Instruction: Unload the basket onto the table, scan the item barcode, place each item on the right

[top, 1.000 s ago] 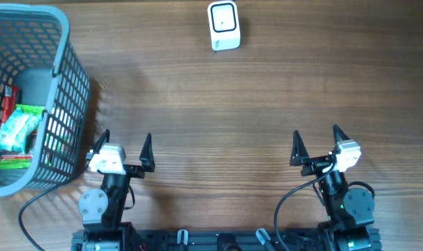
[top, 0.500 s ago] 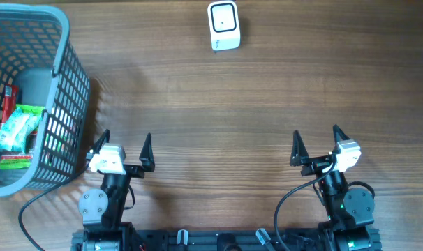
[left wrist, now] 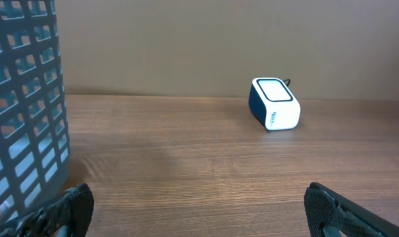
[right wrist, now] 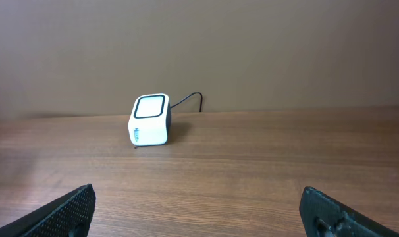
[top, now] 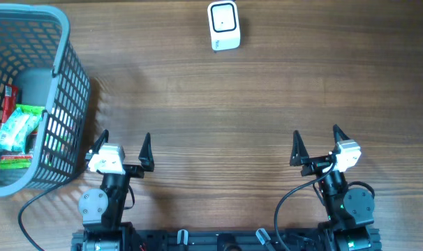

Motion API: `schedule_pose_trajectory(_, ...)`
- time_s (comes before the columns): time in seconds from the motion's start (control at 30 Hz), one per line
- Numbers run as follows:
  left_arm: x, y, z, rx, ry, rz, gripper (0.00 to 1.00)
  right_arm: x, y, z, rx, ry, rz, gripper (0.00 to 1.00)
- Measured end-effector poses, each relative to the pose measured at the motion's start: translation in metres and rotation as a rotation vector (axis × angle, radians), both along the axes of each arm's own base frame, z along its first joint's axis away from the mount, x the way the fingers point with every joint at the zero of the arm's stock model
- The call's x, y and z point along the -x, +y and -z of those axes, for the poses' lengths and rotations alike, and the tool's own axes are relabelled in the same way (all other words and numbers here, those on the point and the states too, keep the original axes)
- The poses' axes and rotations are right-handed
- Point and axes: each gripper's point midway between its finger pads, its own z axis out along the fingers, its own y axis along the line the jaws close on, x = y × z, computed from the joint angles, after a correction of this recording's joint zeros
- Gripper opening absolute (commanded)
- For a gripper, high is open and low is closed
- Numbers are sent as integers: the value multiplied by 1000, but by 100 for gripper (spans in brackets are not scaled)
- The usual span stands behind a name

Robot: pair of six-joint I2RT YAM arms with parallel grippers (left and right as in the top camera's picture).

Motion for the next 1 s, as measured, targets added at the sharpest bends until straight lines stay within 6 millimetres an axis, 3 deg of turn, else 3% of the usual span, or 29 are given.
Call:
schedule_pose_trajectory(0.17,9,-10,6,81,114,48,100,0,0,0,0,1,0,100)
schedule_pose_trajectory(0.27,27,-18,-14,149,221,77,100,0,0,0,0,1,0,100)
schedule_pose_trajectory(0.4,49,-25,-84,185,308,101,100,0,0,0,0,-1,0,100)
schedule_pose_trajectory(0.47,53,-28,-134,201,380,110,100,0,0,0,0,0,0,100)
schedule_pose_trajectory(0.57,57,-32,-169,211,581,121,100,0,0,1,1,3,0,100)
schedule_pose_trajectory(0.63,47,-33,-191,204,676,130,100,0,0,1,1,3,0,100)
schedule_pose_trajectory(0.77,-10,-31,-224,199,756,140,100,0,0,1,0,3,0,100)
schedule_pose_trajectory(0.9,-66,-25,-224,193,759,128,100,0,0,1,1,3,0,100)
schedule_pose_trajectory(1.0,-87,8,-212,215,774,-36,100,0,0,1,1,3,0,100)
